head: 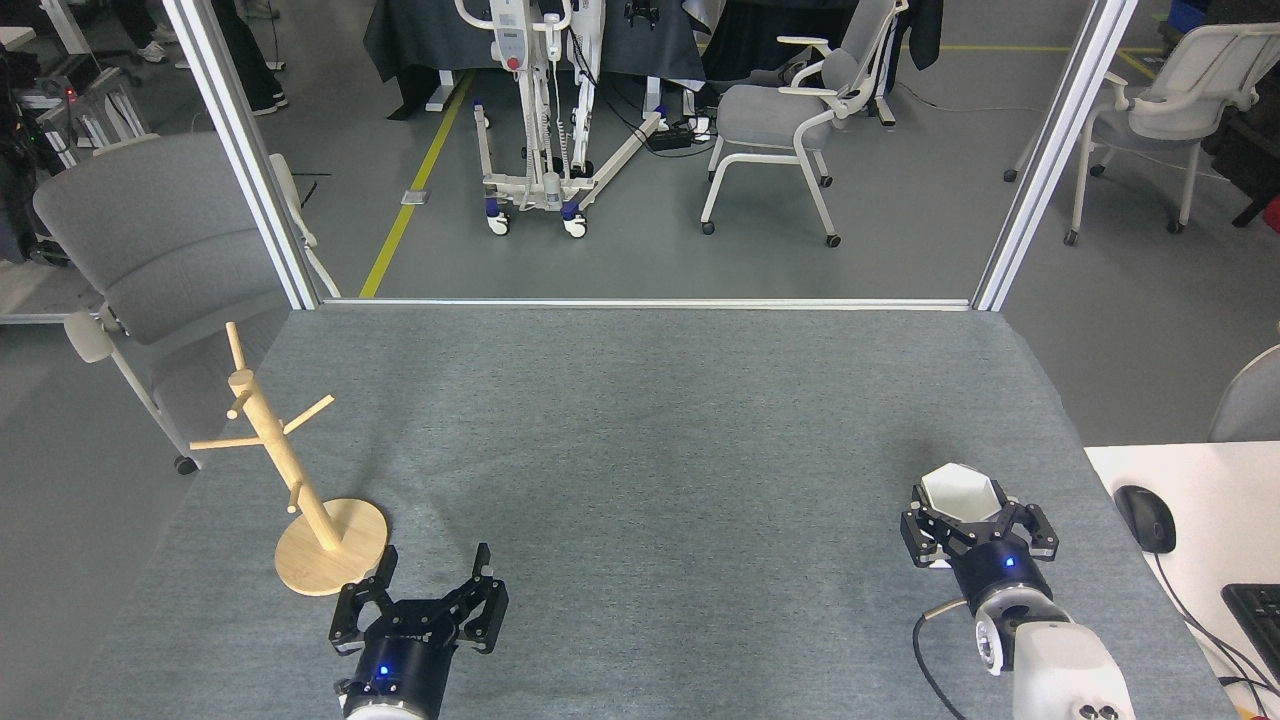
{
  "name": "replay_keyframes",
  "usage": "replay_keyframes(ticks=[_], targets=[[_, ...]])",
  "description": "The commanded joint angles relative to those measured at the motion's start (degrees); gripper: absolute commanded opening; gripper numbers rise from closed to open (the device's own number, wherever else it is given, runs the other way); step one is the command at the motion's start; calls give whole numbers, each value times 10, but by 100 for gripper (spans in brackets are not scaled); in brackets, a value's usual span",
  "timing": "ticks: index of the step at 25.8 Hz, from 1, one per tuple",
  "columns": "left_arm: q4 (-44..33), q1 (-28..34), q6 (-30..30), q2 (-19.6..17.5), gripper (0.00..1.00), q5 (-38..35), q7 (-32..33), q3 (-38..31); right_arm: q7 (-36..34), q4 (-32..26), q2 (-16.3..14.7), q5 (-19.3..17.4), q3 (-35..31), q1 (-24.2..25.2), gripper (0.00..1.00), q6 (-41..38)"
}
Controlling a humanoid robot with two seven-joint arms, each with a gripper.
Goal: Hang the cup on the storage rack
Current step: 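Close the right gripper on the white cup and grip it, then lift the cup with the right gripper toward the left gripper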
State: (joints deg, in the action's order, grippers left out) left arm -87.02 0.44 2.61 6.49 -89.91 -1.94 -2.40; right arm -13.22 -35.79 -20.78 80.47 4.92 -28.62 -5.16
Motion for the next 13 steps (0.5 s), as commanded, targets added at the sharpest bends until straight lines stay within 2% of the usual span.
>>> replay_keyframes(ticks=[1,3,7,10,13], targets=[[0,0,0,-1,99,0,0,-1,2,0,0,1,0,1,76,-2],[0,0,0,-1,99,0,0,-1,2,0,0,2,0,2,62,-4],[0,0,0,-1,99,0,0,-1,2,1,0,5,-1,2,43,-28],[0,0,0,-1,99,0,0,-1,5,-1,0,7,-2,1,37,-30],[0,0,1,0,99,0,0,-1,16,-18,1,3,-13,-6,35,-34]])
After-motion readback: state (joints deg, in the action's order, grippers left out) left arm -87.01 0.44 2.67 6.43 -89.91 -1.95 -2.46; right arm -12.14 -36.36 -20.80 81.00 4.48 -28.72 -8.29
